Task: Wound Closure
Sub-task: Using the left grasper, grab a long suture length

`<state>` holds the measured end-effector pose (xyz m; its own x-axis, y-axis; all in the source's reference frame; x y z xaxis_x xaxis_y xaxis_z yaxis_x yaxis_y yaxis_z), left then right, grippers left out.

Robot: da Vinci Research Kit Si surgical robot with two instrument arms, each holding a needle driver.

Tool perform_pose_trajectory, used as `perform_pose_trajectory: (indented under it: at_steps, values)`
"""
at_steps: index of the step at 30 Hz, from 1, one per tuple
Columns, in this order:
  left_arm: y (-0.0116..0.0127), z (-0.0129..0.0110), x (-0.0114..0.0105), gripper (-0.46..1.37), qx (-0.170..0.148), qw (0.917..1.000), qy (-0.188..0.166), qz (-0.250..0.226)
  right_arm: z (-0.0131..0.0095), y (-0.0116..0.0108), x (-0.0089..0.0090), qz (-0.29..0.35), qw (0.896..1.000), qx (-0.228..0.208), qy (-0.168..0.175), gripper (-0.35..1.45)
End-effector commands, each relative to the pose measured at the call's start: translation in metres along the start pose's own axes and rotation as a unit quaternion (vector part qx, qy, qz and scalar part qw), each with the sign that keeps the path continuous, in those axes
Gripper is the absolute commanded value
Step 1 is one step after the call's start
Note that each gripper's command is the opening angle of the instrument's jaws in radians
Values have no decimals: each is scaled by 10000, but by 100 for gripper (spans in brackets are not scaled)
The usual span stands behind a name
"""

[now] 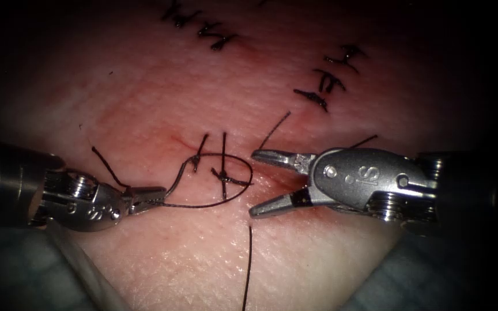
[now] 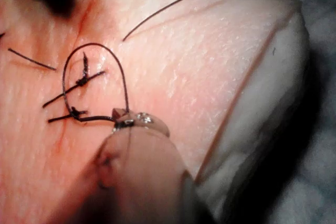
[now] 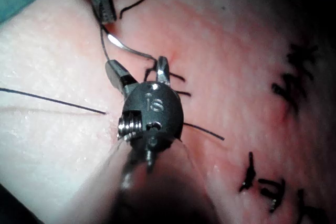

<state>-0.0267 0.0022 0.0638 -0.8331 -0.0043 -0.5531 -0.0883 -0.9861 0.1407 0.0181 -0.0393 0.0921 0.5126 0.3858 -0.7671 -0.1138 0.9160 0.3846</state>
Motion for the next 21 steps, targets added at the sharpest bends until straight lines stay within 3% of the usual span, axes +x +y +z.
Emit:
perform_pose_trajectory:
  at_steps: [1, 7, 14, 21]
  values:
    - [4, 3, -11, -35, -68, 10000, -33, 4, -3, 1, -1, 9, 10000, 16, 12, 98]
    - [16, 11, -64, -35, -66, 9995, -306, 38, -4, 0, -4, 0, 10000, 0, 6, 98]
    - [6, 20, -114, -35, -57, 9985, -525, 162, -3, -2, -5, -7, 10000, -1, 6, 98]
    - [-10, 29, -135, -35, -27, 9981, -597, 127, -3, -3, -6, -14, 10000, -2, 5, 97]
